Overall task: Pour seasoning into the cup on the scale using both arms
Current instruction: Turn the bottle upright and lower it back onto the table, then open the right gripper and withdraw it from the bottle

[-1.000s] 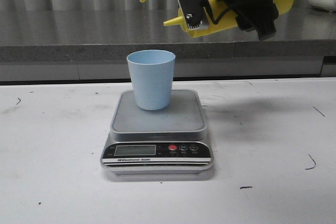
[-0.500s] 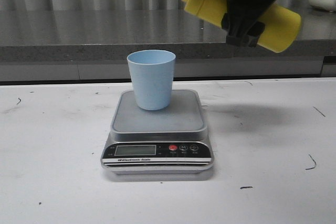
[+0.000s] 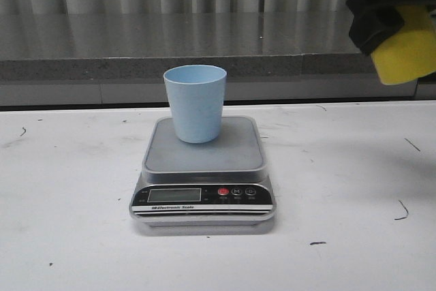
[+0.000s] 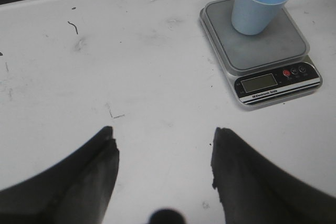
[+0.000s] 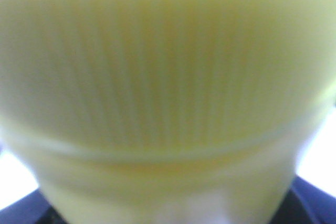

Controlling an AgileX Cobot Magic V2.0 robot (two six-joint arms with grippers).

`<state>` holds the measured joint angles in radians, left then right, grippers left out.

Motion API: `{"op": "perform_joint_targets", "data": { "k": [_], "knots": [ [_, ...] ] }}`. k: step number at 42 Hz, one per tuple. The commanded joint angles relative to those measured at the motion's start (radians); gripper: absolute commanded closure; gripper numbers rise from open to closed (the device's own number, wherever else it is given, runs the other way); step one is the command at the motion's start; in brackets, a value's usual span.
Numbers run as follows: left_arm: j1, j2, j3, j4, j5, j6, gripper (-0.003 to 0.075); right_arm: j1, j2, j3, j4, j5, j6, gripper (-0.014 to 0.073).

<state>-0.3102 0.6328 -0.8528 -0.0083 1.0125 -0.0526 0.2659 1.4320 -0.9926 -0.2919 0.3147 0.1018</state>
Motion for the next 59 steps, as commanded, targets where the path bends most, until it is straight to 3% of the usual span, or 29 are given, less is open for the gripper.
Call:
{"op": "perform_joint_targets", "data": {
  "k": [1,13,26,38,48,59],
  "knots": [
    [0.003,0.002,-0.025,-0.008,-0.068,-0.006,0.0335,-0.028,-0.065,0.091,-0.001,-0.306,0.005,0.028],
    [0.003,0.002,-0.025,-0.008,-0.068,-0.006,0.0335,-0.054,0.011,0.336,0.017,-0.821,0.003,0.028],
    [0.003,0.002,-0.025,-0.008,-0.068,-0.006,0.0335,-0.054,0.213,0.342,0.064,-1.096,-0.014,0.028],
    [0.003,0.002,-0.025,-0.008,-0.068,-0.006,0.0335,-0.054,0.313,0.342,0.165,-1.272,-0.114,0.028],
    [0.003,0.002,-0.025,-0.008,-0.068,-0.006,0.0335,-0.054,0.406,0.338,0.2,-1.437,-0.114,0.028],
    [0.003,0.002,-0.025,-0.008,-0.068,-0.006,0.0335,-0.054,0.466,0.339,0.257,-1.468,-0.113,0.0246]
  ]
}}
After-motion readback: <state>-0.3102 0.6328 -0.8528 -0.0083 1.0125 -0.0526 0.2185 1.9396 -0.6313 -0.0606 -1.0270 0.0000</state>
